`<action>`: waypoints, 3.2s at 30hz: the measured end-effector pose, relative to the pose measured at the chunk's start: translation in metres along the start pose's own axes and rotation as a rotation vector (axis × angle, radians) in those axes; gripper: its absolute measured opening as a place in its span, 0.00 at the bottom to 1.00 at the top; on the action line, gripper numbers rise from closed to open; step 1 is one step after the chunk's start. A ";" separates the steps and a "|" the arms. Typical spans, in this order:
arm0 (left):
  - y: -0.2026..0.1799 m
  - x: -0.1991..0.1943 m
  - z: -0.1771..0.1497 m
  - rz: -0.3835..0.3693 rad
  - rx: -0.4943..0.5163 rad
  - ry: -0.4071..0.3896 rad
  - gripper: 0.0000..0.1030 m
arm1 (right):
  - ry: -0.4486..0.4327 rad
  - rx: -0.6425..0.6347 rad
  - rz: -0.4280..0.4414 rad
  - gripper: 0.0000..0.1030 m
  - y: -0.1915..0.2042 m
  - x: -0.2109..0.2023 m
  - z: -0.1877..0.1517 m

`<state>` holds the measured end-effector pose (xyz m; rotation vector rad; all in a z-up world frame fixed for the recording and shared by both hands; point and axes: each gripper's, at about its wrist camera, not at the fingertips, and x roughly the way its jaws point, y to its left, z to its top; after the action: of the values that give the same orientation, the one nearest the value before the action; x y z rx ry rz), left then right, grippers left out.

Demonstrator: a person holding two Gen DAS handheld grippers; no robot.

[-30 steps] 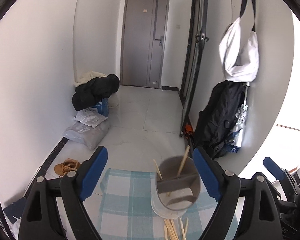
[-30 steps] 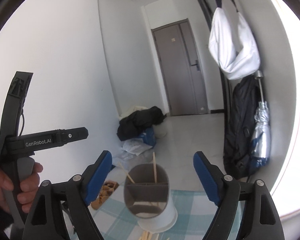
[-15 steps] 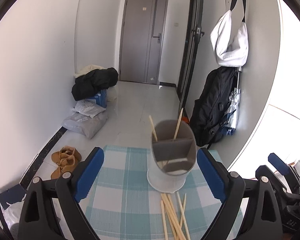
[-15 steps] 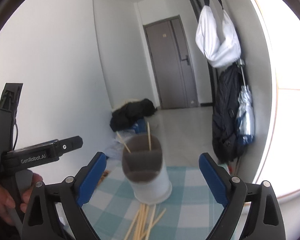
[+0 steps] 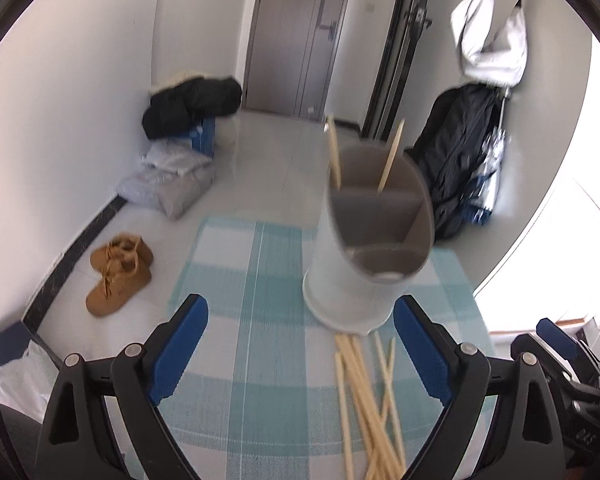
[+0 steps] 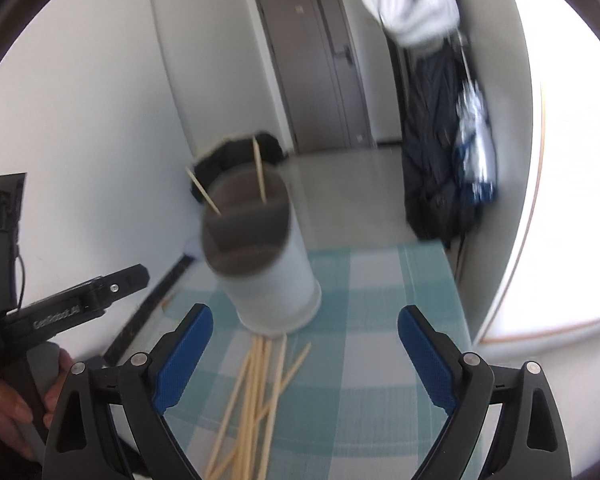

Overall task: Organize utensils
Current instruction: 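Lower the right gripper to the chopstick pile and grasp a chopstick, then lower the left gripper to the pile and grasp a chopstick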

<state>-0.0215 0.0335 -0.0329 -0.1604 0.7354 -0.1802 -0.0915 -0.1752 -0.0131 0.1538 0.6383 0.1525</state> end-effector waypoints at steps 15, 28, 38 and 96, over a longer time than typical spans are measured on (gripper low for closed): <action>0.042 0.042 0.000 0.037 -0.149 0.199 0.89 | 0.450 0.074 -0.022 0.57 -0.019 0.115 -0.016; 0.056 0.049 0.003 0.048 -0.201 0.242 0.89 | 0.538 -0.072 -0.130 0.34 0.019 0.150 -0.026; 0.055 0.050 0.001 0.064 -0.167 0.246 0.89 | 0.492 -0.034 -0.157 0.05 0.021 0.150 -0.029; -0.034 0.101 -0.029 0.060 0.183 0.442 0.34 | -0.123 0.132 0.045 0.03 -0.057 0.007 0.033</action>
<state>0.0287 -0.0243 -0.1133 0.0803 1.1570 -0.2278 -0.0608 -0.2328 -0.0017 0.3029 0.5225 0.1429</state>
